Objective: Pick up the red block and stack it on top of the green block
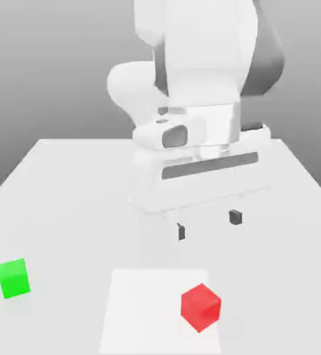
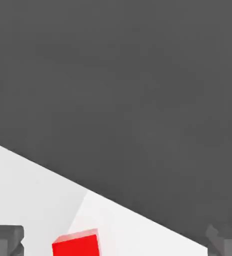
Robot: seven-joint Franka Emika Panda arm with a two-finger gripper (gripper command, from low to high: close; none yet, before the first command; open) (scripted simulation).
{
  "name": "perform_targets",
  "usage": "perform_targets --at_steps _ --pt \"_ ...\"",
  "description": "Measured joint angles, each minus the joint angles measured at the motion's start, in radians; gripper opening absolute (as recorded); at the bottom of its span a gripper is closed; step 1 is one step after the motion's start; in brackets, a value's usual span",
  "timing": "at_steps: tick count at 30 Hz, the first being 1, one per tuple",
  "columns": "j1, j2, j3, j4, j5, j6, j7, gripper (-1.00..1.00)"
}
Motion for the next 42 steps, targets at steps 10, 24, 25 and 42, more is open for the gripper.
perform_targets --at_steps 10,24,25,42 --pt "0.002 0.354 0.021 -0.03 -0.025 0.242 -0.072 -1.0" --pt "-0.027 0.168 -0.023 -0.053 -0.038 0.078 -0.027 -1.0" --pt "-0.056 0.159 -0.047 -0.051 -0.036 0.067 -0.003 -1.0" --pt "-0.542 0.249 -0.294 0.003 0.123 0.089 0.257 -1.0"
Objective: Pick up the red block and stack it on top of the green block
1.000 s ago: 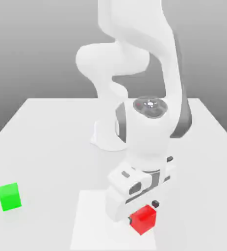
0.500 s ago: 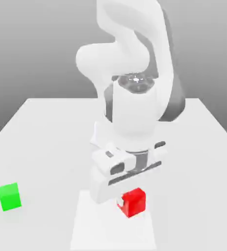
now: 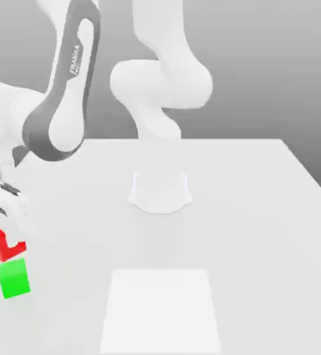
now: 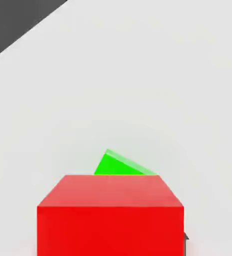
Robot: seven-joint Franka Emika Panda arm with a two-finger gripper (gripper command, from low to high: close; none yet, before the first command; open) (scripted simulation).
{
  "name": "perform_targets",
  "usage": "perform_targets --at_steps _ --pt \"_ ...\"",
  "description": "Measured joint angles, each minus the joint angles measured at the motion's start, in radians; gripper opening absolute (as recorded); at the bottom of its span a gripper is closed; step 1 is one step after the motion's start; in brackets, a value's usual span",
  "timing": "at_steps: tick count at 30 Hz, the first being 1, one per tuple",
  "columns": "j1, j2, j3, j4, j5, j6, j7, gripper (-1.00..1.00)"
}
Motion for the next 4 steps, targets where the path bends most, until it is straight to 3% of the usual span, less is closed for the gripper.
perform_targets --at_steps 1,4 --pt "-0.013 0.03 0.018 0.002 0.026 0.025 -0.018 1.0" --pt "-0.013 0.03 0.018 0.002 0.026 0.025 -0.018 1.0"
